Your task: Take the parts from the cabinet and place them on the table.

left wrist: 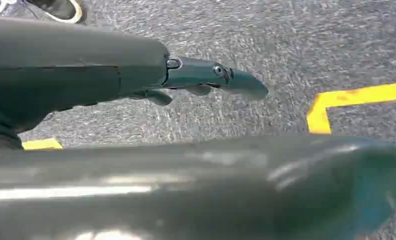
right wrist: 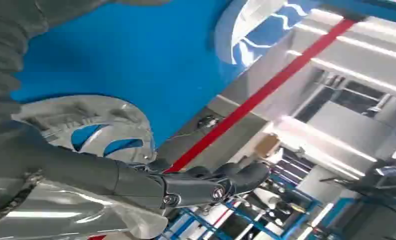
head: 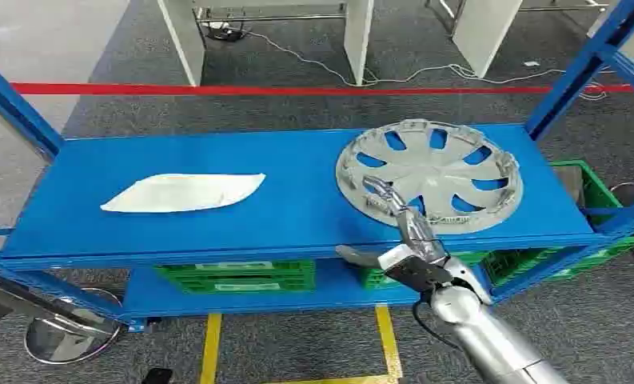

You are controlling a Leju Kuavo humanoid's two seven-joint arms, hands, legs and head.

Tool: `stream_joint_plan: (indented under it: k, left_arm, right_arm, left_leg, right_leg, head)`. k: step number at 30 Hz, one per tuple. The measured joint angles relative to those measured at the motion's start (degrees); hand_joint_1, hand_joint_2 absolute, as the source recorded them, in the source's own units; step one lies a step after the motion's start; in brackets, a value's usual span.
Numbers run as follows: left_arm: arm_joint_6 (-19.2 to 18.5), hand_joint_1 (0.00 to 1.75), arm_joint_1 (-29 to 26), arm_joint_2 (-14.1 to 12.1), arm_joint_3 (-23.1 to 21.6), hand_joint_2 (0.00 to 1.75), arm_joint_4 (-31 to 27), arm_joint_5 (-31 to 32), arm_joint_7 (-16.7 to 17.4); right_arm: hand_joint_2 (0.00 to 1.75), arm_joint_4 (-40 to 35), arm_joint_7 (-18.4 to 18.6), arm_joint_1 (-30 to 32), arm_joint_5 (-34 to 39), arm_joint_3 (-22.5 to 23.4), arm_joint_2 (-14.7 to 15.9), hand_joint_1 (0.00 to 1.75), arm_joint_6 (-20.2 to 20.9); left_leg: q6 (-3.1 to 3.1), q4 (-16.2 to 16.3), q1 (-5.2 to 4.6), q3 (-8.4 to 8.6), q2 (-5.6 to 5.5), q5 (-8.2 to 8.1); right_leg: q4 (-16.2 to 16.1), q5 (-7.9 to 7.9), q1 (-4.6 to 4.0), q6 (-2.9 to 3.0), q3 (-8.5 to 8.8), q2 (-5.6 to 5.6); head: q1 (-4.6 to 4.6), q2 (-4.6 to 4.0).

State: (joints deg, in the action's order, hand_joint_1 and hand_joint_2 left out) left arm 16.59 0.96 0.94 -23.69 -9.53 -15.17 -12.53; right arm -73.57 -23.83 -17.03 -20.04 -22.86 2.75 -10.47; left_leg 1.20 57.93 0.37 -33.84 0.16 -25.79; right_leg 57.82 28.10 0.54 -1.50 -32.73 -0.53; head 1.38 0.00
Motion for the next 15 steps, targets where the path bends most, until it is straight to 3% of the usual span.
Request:
stream_joint_plan:
  k: [1, 2, 4, 5, 6, 7, 9, 10, 11, 14, 15]
  left_arm:
    - [-0.42, 0.00, 0.06, 0.00, 0.00, 0.00, 0.00, 0.18, 0.62]
    - [-1.01, 0.00, 0.20, -0.13, 0.00, 0.00, 0.00, 0.20, 1.32]
    - [-1.53, 0.00, 0.40, -0.09, -0.02, 0.00, 0.00, 0.35, 2.83]
    - [-0.87, 0.00, 0.48, 0.29, -0.11, 0.00, 0.00, 0.66, 3.48]
    - [0.29, 0.00, 0.52, 1.07, -0.20, 0.00, 0.00, 0.81, 4.18]
    - [2.23, 0.00, 0.64, 2.41, -0.26, 0.00, 0.00, 0.83, 5.06]
    - [5.71, 0.00, 1.00, 5.45, -0.28, 0.00, 0.00, 0.66, 6.08]
    - [6.75, 0.00, 1.19, 7.00, -0.28, 0.00, 0.00, 0.35, 6.23]
    - [6.99, 0.00, 1.44, 8.03, -0.28, 0.00, 0.00, 0.18, 6.39]
    - [6.60, 0.00, 2.05, 9.64, -0.33, 0.00, 0.00, 0.13, 6.47]
    - [6.22, 0.00, 2.25, 9.68, -0.35, 0.00, 0.00, 0.24, 6.65]
  right_arm:
    - [1.75, 0.48, 0.57, -0.72, -0.24, 0.04, 0.24, 0.00, -0.09]
    - [1.75, 1.56, 1.23, -2.26, -0.62, 0.04, 0.57, 0.00, -0.11]
    - [1.75, 5.08, 2.76, -5.40, -1.45, 0.24, 0.94, 0.00, -0.11]
    - [1.75, 6.61, 3.57, -6.64, -2.10, 0.33, 1.16, 0.00, -0.13]
    - [1.75, 8.16, 4.36, -7.79, -2.83, 0.33, 1.49, 0.00, -0.22]
    - [1.75, 9.89, 5.17, -8.88, -3.72, 0.31, 1.71, 0.00, -0.50]
    - [1.75, 12.62, 6.00, -11.44, -4.99, 0.31, 2.01, 0.00, -1.20]
    - [1.75, 14.17, 6.26, -13.01, -5.56, 0.28, 2.08, 0.00, -1.53]
    - [1.75, 15.70, 6.87, -14.63, -6.19, 0.24, 2.08, 0.00, -1.84]
    - [1.75, 21.43, 10.63, -19.89, -8.86, -0.99, 2.08, 0.00, -0.32]
    - [1.75, 23.57, 11.39, -21.90, -9.47, -1.53, 2.08, 0.00, 0.92]
  left_leg:
    - [0.20, -0.14, 0.10, 0.16, 0.01, 0.12]
    - [0.64, -0.12, 0.11, 0.12, 0.07, 0.09]
    - [0.81, -0.09, 0.00, 0.09, 0.26, 0.08]
    - [0.86, -0.07, -0.02, 0.09, 0.26, 0.06]
    - [0.90, -0.07, -0.02, 0.18, 0.24, 0.04]
    - [0.93, -0.06, -0.02, 0.25, 0.16, 0.02]
    - [0.84, 0.12, -0.02, 0.38, -0.06, -0.04]
    - [0.61, 0.27, -0.04, 0.33, -0.06, -0.19]
    - [0.31, 0.59, -0.57, -0.10, -0.01, -0.36]
    - [-0.38, 0.52, -0.38, -0.34, 0.07, 0.17]
    - [-0.61, 0.60, -0.49, -0.28, 0.03, 0.01]
  right_leg:
    - [0.95, 0.72, 0.06, -0.24, -0.77, 0.12]
    - [4.17, 2.67, 0.07, -0.39, -2.20, 0.16]
    - [13.64, 6.52, 0.15, -0.61, -6.84, 0.18]
    - [16.90, 7.26, 0.14, -0.74, -8.57, 0.19]
    - [17.72, 6.75, 0.16, -0.78, -9.19, 0.20]
    - [15.94, 4.89, 0.16, -0.77, -8.53, 0.21]
    - [6.29, -0.61, 0.15, -0.51, -4.23, 0.24]
    - [1.60, -2.16, 0.09, -0.32, -2.27, 0.41]
    - [0.51, -1.36, -0.20, -0.23, -1.00, 0.46]
    - [0.46, -1.47, -0.31, 0.48, -1.51, 0.13]
    - [0.16, -1.65, 0.07, 0.89, -1.39, 0.19]
  head:
    - [-0.11, 0.00]
    - [-0.42, 0.00]
    - [-0.35, 0.00]
    - [-0.44, 0.00]
    - [-0.39, 0.00]
    - [-0.42, 0.00]
    - [-0.46, 0.00]
    - [-0.48, 0.00]
    - [-0.48, 0.00]
    - [-0.46, 0.00]
    - [-0.48, 0.00]
